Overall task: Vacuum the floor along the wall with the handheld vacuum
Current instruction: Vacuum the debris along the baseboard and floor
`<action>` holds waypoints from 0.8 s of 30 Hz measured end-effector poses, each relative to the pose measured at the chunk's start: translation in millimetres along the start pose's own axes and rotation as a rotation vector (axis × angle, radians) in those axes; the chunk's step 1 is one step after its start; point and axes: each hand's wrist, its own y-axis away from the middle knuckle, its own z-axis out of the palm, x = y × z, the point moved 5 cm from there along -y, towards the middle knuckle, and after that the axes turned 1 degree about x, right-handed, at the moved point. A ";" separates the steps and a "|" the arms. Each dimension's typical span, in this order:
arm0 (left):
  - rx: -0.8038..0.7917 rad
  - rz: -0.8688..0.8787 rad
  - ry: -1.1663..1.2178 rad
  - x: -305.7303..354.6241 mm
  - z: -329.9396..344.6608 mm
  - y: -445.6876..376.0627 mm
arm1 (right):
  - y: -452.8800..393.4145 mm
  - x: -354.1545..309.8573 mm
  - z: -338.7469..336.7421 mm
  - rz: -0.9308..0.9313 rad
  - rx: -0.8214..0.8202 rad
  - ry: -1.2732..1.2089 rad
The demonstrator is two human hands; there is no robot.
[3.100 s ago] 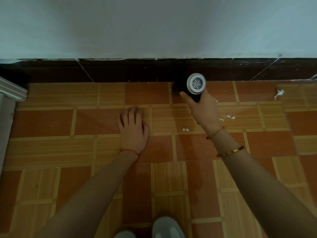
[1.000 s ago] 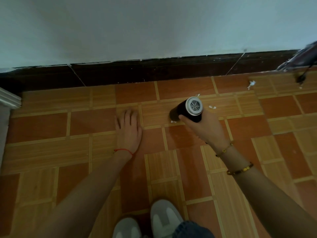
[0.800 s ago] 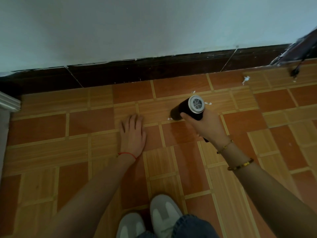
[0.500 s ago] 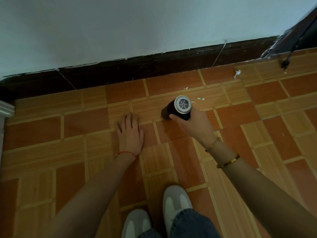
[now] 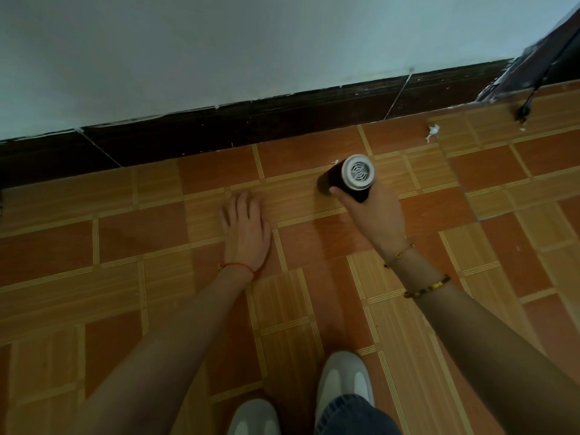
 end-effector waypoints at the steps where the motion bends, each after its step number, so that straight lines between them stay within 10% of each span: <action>1: -0.003 0.009 -0.005 2.1 2.8 -3.5 | -6.1 4.4 -3.9 0.023 0.033 0.001; 24: 0.006 0.087 -0.025 20.9 26.4 -17.3 | -57.6 17.2 -4.2 -0.025 -0.082 -0.039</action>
